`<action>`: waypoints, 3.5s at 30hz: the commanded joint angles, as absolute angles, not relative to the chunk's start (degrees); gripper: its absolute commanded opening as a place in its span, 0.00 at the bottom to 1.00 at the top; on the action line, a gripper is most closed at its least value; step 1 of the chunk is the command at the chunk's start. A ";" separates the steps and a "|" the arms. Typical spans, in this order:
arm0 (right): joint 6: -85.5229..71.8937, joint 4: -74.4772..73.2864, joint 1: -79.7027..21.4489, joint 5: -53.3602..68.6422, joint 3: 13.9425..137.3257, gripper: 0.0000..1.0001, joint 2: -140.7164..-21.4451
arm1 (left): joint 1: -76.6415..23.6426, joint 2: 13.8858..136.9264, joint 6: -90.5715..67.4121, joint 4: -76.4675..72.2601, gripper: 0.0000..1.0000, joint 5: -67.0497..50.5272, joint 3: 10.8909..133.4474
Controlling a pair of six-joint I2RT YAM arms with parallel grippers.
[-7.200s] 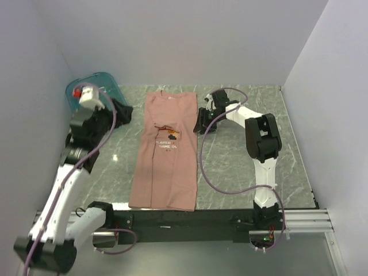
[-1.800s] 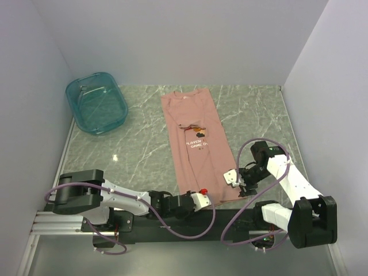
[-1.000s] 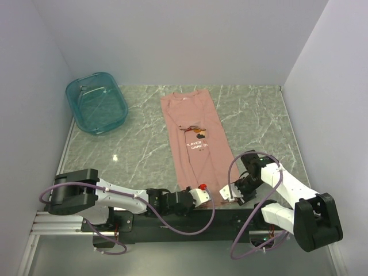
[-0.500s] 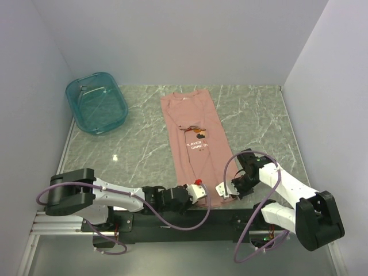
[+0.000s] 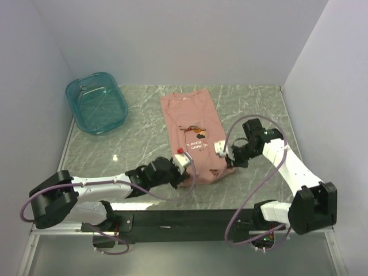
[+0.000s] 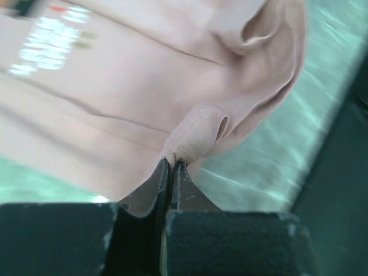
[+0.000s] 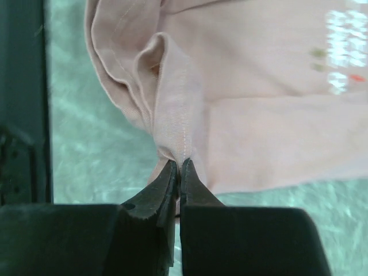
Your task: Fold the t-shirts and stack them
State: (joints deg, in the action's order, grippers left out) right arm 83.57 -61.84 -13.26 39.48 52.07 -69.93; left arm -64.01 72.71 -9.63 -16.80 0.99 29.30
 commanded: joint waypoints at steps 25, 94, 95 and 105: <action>39.47 -35.42 -11.87 27.34 89.56 0.00 -111.09 | -31.56 100.98 2.02 -16.17 0.01 -15.82 59.23; 89.04 -34.37 -14.58 24.81 56.26 0.61 -95.80 | -45.00 97.12 28.21 1.23 0.29 -8.53 51.77; 88.60 -33.84 -15.11 23.92 56.16 0.60 -96.15 | -45.09 97.03 27.95 1.14 0.28 -8.53 51.68; 85.96 -34.71 -15.73 23.29 57.04 0.13 -97.30 | -46.05 96.77 27.60 1.93 0.01 -9.05 51.50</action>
State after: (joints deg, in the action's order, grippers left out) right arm 86.80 -34.15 -15.40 23.59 56.66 -97.01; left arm -45.58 97.01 27.97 0.67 -8.10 50.17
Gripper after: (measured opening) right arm 0.173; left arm 0.039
